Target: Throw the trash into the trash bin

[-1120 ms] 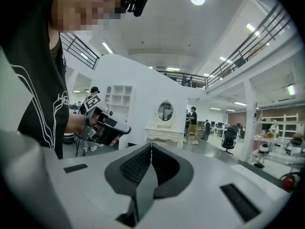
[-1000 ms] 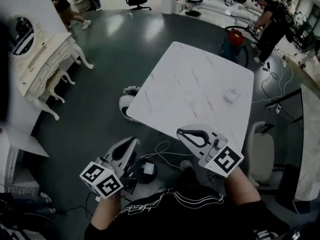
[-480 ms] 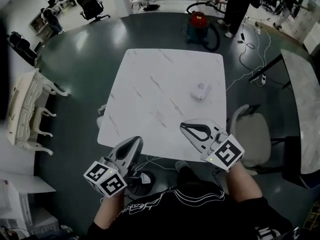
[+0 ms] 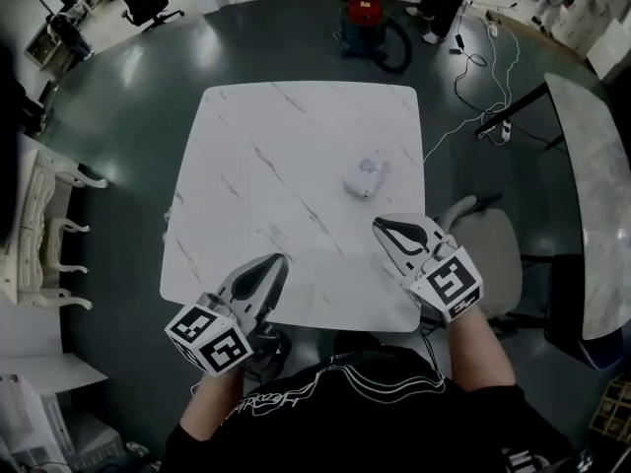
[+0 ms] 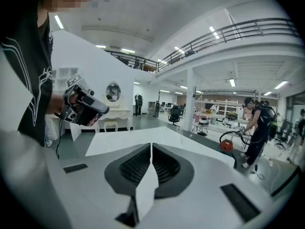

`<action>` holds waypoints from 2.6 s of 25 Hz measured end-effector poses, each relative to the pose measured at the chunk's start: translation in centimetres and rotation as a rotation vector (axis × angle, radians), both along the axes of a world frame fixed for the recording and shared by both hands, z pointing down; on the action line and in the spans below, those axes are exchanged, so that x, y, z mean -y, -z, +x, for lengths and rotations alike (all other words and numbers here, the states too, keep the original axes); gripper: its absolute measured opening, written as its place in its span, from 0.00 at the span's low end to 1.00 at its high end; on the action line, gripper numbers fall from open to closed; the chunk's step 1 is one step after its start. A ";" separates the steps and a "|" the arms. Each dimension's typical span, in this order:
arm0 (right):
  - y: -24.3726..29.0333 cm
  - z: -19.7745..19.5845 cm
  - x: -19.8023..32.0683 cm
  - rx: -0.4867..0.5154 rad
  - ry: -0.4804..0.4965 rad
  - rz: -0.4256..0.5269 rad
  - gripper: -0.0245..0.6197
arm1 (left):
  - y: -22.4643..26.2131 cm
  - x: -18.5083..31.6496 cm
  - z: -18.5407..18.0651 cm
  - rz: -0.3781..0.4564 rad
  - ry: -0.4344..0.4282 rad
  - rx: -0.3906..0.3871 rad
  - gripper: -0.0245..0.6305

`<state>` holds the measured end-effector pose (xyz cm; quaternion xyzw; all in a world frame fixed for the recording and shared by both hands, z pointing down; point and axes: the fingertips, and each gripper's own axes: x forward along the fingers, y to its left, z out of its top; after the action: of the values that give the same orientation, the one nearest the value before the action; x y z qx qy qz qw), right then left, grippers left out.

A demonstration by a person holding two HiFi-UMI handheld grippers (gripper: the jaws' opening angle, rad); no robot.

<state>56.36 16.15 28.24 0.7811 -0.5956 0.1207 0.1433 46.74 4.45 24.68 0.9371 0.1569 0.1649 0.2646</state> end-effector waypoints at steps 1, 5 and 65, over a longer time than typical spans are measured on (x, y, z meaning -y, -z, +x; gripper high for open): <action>-0.7 0.9 -0.3 0.016 -0.013 -0.018 0.09 | -0.3 -0.2 0.7 -0.006 -0.002 0.005 0.04; -3.9 4.4 -1.2 0.106 -0.084 -0.080 0.09 | -1.3 -0.8 3.1 -0.019 -0.010 0.025 0.04; -12.5 8.8 4.8 -0.193 -0.063 -0.417 0.15 | -4.4 3.4 -2.5 -0.089 0.186 0.095 0.04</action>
<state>65.13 11.31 40.77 0.7607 -0.5167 0.1702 0.3542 44.20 1.10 29.08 0.9260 0.0637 0.1767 0.3274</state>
